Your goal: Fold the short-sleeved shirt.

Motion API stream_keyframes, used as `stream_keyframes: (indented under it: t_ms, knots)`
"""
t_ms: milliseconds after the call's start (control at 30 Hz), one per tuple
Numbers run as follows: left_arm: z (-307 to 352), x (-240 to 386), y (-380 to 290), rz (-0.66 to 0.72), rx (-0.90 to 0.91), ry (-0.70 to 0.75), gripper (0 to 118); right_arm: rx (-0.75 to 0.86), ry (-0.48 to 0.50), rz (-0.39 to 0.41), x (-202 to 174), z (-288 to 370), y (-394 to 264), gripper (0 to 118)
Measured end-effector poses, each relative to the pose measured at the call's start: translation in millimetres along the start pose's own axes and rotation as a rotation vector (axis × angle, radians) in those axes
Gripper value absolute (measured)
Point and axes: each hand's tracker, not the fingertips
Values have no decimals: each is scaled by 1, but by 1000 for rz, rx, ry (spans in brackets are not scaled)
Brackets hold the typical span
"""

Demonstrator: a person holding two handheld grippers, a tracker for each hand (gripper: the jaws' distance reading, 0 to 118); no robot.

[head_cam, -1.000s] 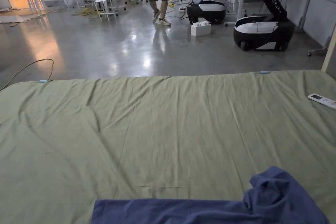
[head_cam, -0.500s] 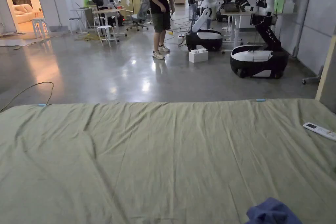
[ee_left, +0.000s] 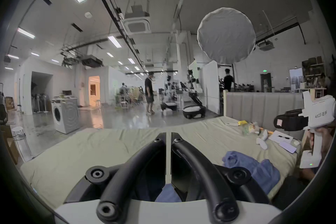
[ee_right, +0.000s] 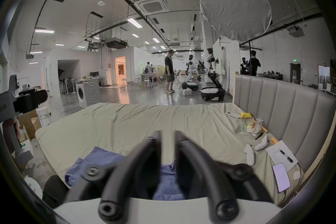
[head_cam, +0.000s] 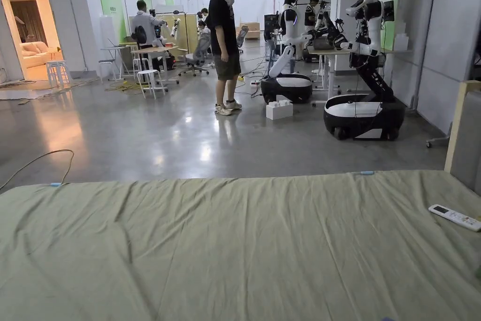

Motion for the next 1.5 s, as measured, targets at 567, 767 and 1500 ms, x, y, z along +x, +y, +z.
stream_keyframes:
  t_ms: [567,767,1500]
  knots:
    - [3,1,-5,97,-48,5,4,47,30,8,-8,7,3,0]
    - [3,-2,-4,102,-44,65,0,69,25,10,-11,8,3,0]
    - [-264,-126,-193,252,-791,145,68,-201,-18,-152,21,11,-61,0]
